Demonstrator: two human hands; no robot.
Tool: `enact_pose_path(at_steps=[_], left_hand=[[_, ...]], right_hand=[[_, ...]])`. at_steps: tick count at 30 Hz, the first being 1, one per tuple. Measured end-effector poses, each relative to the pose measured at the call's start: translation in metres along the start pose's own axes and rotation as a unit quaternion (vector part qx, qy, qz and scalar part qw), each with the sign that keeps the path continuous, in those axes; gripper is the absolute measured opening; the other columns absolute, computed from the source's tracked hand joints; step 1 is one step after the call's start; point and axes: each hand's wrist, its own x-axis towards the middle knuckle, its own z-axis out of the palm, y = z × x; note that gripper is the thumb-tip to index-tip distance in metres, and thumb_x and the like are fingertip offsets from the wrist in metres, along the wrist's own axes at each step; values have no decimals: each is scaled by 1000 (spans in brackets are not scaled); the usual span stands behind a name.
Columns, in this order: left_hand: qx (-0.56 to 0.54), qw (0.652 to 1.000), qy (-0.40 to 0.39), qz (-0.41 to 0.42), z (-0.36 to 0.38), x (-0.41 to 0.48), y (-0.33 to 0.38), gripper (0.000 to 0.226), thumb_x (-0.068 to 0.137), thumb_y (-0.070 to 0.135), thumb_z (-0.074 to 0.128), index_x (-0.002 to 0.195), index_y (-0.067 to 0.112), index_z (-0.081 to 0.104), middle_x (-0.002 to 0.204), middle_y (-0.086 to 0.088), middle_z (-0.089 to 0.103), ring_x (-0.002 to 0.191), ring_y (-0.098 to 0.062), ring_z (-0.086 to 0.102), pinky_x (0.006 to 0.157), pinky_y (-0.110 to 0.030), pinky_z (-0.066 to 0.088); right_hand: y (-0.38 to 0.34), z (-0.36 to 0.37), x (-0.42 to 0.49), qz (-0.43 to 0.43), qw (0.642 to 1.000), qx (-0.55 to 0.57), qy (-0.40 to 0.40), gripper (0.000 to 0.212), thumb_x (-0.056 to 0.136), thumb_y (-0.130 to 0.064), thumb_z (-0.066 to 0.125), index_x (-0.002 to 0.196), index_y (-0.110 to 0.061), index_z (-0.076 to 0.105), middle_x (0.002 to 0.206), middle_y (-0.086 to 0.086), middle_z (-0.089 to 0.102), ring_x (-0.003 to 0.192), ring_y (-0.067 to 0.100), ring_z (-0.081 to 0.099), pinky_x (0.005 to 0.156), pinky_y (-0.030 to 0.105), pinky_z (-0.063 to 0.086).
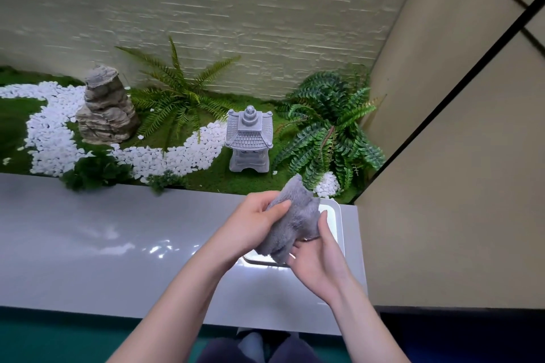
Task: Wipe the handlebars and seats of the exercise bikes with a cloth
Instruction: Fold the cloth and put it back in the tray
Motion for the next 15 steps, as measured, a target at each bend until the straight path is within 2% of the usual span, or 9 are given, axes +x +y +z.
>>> enact_pose_path(at_steps=[2, 5, 9, 13, 15], left_hand=[[-33, 999, -25, -31, -1, -2, 0, 26, 97, 12, 47, 104, -8, 61, 92, -14, 65, 82, -20, 59, 69, -26, 45], [-97, 992, -38, -68, -2, -2, -4, 29, 96, 13, 48, 110, -10, 59, 101, -18, 67, 89, -25, 62, 75, -30, 46], [-181, 978, -40, -96, -2, 2, -15, 26, 94, 13, 48, 112, 0, 62, 105, -17, 69, 87, -23, 66, 72, -27, 53], [-219, 969, -41, -108, 1, 8, -31, 30, 95, 16, 48, 120, 3, 60, 118, -20, 64, 101, -30, 63, 80, -34, 51], [-225, 968, -29, -104, 4, 13, -39, 28, 95, 19, 49, 117, 6, 62, 117, -19, 65, 100, -29, 64, 79, -35, 52]], right_hand=[[4, -1, 0, 0, 1000, 9, -25, 76, 74, -68, 47, 119, -10, 66, 129, 18, 59, 120, 30, 57, 99, 45, 47], [5, -3, -1, -17, 1000, -11, -4, 76, 70, -73, 47, 111, -14, 72, 122, 16, 64, 112, 28, 63, 90, 41, 54], [2, -7, -3, -54, 998, -20, 23, 68, 78, -58, 53, 124, -8, 60, 123, 18, 64, 111, 30, 63, 85, 42, 56], [-4, -14, -1, -132, 987, -76, 44, 49, 90, -40, 51, 127, -9, 56, 125, 18, 62, 116, 34, 59, 99, 56, 44], [-8, -15, 3, -171, 976, -111, 77, 42, 92, -36, 50, 123, -8, 59, 120, 17, 65, 113, 34, 61, 100, 57, 43]])
